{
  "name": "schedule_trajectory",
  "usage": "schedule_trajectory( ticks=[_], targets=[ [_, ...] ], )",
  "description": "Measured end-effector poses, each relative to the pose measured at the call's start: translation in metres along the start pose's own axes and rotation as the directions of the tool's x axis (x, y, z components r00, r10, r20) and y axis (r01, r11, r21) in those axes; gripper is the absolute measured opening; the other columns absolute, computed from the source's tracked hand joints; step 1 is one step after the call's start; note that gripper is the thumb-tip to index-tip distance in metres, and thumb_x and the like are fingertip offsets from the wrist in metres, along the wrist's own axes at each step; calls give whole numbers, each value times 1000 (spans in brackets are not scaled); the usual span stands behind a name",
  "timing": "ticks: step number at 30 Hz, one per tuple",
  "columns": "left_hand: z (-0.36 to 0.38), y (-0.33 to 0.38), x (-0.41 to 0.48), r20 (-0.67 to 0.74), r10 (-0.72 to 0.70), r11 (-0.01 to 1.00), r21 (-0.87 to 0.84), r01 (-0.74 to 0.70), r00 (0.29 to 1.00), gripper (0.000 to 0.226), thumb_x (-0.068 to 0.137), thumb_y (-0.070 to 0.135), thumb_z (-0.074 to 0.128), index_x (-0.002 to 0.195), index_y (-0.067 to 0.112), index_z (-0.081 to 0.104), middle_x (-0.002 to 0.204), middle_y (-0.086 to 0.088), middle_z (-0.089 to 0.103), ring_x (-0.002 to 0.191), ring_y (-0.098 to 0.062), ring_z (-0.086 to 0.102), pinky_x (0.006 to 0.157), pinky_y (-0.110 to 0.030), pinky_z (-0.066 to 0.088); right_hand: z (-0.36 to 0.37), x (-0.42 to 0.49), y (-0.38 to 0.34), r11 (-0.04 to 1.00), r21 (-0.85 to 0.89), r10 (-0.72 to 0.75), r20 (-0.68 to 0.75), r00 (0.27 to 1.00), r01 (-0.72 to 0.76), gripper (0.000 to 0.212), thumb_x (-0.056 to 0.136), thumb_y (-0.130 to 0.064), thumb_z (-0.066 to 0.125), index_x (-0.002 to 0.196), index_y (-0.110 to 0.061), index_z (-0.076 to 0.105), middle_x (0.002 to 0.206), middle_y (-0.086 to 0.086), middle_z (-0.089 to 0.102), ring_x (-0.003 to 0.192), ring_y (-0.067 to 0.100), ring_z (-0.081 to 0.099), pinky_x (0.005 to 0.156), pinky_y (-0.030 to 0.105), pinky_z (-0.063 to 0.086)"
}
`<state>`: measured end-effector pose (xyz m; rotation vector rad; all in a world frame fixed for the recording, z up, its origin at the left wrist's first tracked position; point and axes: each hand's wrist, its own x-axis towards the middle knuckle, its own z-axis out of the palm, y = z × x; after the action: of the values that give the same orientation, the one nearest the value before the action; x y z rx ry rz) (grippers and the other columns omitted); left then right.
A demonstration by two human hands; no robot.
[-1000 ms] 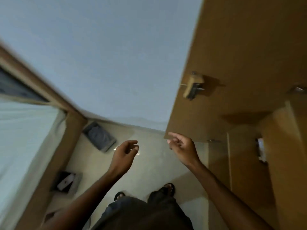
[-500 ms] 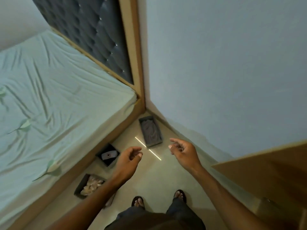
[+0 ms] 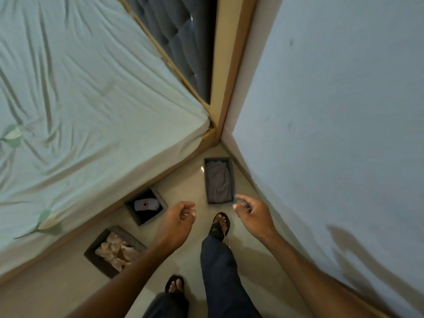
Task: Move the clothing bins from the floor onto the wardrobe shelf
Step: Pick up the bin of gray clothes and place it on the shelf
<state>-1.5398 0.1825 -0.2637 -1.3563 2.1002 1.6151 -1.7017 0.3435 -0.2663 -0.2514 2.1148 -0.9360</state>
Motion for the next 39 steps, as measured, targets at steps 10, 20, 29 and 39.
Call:
schedule_trajectory(
  ticks=[10,20,29,39],
  targets=[
    [114,-121,244,47,-231,953,212,217,972,30,93,29,51,123,27,57,110,5,66,96,-12,62,83,-35,56,81,262,158,902,-424,147,142,979,-74,42,87,-32,62,126,-19,61,118,4,68,106,22,64,91,35,51],
    [212,-243,396,97,-167,951,277,134,981,50,95,29,53,144,26,42,147,-3,47,129,-25,49,105,-38,44,154,409,311,765,-639,147,51,988,-80,40,85,-35,55,124,-25,57,135,13,44,117,38,51,91,42,49],
    [219,-251,421,209,-162,857,515,32,964,55,91,12,49,145,16,37,128,-17,59,113,-38,57,96,-46,50,163,408,329,832,-539,124,-50,991,-131,38,88,-17,48,123,-19,62,124,16,63,110,40,58,89,41,51],
    [143,-181,309,278,-185,806,591,-16,942,52,91,10,48,143,16,41,132,-19,58,119,-37,56,97,-43,46,141,283,259,814,-567,222,109,969,-122,55,90,-15,49,144,-21,43,130,15,59,112,36,58,89,38,49]
  ],
)
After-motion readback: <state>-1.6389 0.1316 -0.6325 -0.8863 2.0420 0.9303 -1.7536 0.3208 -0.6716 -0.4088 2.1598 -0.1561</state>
